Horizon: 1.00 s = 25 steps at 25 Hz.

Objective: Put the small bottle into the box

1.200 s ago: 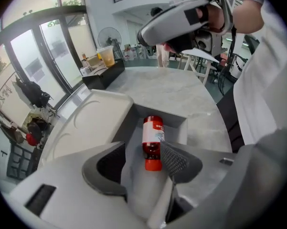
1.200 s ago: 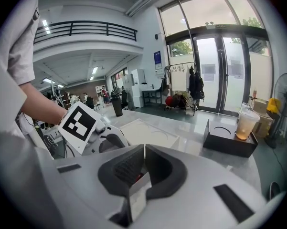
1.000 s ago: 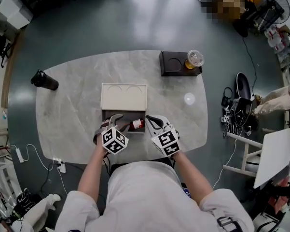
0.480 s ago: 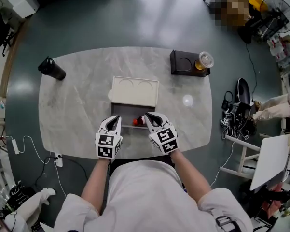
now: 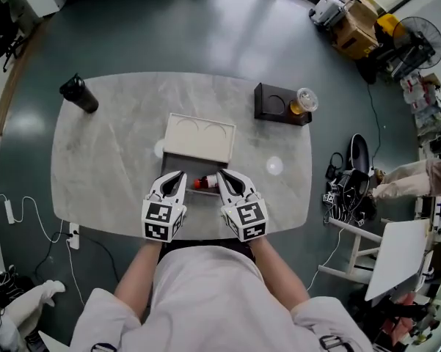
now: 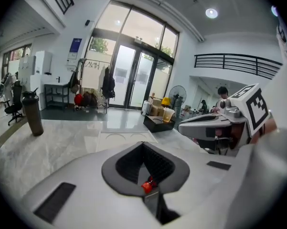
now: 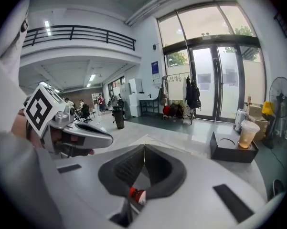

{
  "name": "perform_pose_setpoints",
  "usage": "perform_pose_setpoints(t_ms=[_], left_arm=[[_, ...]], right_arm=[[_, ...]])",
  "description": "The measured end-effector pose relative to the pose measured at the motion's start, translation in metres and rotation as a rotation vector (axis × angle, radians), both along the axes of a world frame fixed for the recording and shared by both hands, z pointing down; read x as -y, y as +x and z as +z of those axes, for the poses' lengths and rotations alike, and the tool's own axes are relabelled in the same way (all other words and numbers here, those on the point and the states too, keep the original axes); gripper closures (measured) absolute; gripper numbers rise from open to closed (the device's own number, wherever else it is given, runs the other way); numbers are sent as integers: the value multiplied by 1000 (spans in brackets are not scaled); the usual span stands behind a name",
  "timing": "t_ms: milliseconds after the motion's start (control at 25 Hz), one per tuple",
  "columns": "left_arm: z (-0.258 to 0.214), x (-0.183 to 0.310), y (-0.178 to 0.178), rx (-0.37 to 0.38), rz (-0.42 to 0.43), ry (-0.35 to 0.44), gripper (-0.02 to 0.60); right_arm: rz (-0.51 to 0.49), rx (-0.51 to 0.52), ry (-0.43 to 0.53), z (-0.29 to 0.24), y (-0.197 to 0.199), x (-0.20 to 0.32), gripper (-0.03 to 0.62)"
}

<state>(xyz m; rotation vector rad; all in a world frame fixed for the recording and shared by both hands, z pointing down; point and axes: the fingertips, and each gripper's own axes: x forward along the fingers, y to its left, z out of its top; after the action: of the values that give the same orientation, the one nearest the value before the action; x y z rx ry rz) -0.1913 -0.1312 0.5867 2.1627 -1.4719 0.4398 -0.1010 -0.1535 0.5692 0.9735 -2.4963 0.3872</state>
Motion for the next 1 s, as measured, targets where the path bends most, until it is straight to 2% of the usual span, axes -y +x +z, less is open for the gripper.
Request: perform_pose_setpoints(t_ms=[240,400,600,720,1000], left_arm=[[-52,2,23,14,-58,110,560],[-84,1,47,49,-71,182,560],[-134,-6,54,58,-161,273,560],[-163,-12,62,51,-180,325,560],[-233,-27,70,93,-298,515,560]], right_arm=[[-4,55,128,-51,23,3,569],[3,109,202,-90,43,4,569],[-39,171,361,-148,62,-2,569],[-27,200,423,-177,79,-6,569],[-25,252,537,-231,106,-14,569]])
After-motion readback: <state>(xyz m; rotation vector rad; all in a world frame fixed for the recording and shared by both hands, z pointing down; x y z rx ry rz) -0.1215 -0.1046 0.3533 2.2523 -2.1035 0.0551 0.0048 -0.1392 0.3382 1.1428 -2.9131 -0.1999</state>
